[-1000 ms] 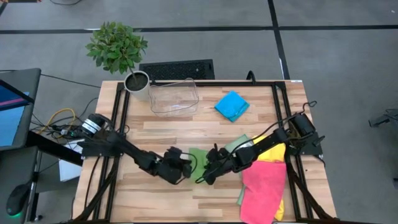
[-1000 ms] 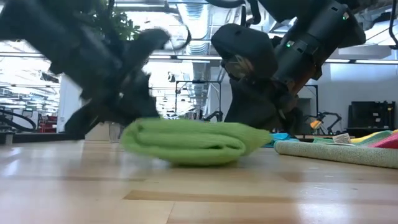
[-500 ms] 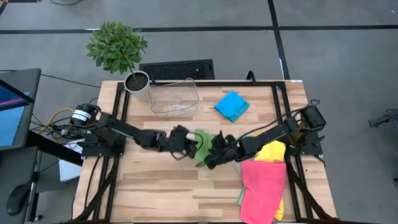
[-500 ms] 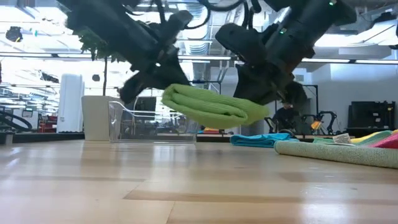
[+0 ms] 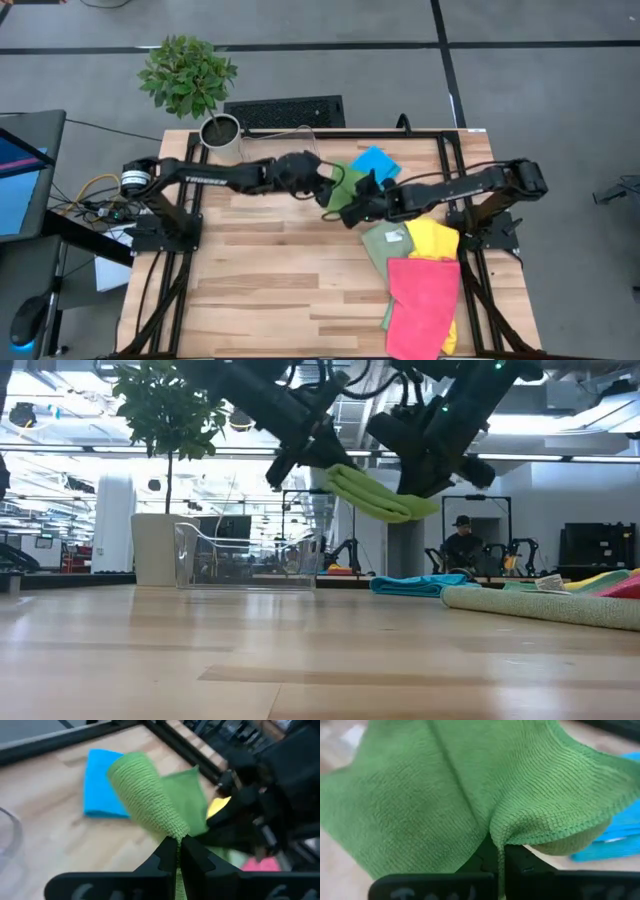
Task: Fold microfiber towels
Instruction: Stack the green microfiber cloth on the blue microfiber cloth
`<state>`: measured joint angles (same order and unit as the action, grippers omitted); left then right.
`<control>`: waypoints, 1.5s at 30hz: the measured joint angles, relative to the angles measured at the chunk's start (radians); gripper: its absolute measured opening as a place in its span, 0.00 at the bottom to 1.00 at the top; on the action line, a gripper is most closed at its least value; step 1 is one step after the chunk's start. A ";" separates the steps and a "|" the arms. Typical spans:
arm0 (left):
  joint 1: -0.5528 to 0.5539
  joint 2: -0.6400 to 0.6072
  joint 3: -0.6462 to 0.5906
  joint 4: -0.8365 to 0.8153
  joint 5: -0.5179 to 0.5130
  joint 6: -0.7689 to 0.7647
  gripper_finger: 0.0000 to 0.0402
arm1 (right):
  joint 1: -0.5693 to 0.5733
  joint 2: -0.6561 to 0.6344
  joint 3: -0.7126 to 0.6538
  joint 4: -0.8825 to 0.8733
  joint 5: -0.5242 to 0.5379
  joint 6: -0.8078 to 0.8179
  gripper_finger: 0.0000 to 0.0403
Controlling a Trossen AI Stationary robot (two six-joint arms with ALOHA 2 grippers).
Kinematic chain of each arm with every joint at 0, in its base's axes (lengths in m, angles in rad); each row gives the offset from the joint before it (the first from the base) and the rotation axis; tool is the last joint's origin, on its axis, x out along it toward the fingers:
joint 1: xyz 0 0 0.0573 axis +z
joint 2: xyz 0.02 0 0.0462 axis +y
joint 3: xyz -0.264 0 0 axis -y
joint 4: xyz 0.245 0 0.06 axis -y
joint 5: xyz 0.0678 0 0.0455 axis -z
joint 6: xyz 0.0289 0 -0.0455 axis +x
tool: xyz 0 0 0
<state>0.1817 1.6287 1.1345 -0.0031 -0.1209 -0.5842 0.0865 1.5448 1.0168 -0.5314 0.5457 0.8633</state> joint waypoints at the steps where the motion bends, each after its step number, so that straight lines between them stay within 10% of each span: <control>1: 0.017 0.013 0.022 -0.009 0.008 0.020 0.00 | -0.013 -0.006 0.000 -0.007 0.008 0.000 0.06; 24: 0.277 0.596 0.713 -0.237 0.331 0.318 0.00 | -0.345 0.013 -0.031 -0.134 0.013 -0.104 0.07; 45: 0.309 0.650 0.765 -0.276 0.341 0.372 0.00 | -0.386 0.105 -0.031 -0.126 -0.023 -0.131 0.07</control>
<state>0.4905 2.2792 1.8997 -0.2790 0.2201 -0.2118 -0.2996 1.6497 0.9859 -0.6570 0.5223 0.7321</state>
